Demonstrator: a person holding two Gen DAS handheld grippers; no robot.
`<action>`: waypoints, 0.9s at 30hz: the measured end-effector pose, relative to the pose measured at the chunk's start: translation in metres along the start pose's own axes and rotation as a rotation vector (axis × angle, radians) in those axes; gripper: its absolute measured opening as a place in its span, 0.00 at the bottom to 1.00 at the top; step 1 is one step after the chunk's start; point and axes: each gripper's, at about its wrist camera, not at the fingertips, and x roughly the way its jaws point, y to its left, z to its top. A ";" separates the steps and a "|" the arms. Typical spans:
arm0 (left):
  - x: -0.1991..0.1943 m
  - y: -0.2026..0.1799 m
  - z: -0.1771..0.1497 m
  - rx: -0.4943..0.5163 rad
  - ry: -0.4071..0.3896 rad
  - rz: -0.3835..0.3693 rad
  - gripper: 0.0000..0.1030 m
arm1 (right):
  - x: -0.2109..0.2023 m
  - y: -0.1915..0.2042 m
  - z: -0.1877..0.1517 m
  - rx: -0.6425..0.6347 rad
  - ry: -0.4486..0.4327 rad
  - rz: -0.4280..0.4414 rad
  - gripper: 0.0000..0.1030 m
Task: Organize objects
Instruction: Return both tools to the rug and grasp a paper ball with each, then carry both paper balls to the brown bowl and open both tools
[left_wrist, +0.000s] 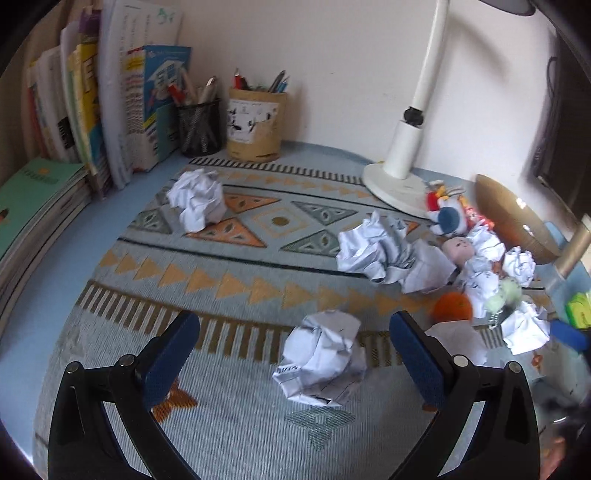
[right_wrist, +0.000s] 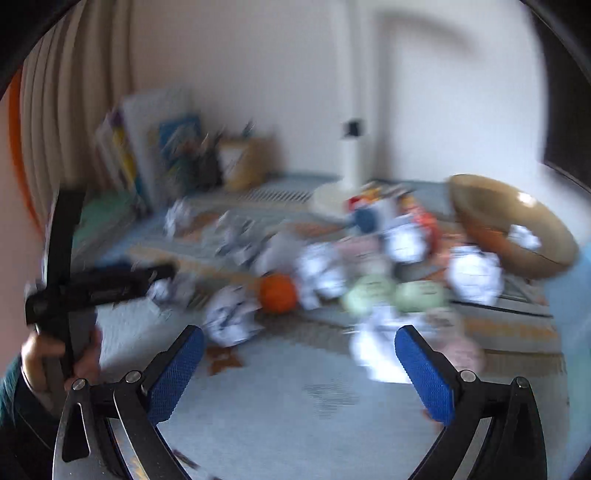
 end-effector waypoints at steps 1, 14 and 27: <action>0.000 -0.001 -0.001 0.016 0.002 -0.002 0.99 | 0.010 0.007 0.002 -0.002 0.030 0.005 0.97; 0.020 -0.018 -0.010 0.177 0.081 -0.014 0.53 | 0.090 0.019 0.012 0.110 0.180 0.143 0.56; 0.011 -0.026 -0.015 0.232 0.031 0.000 0.34 | 0.050 0.034 0.007 0.005 -0.024 0.233 0.40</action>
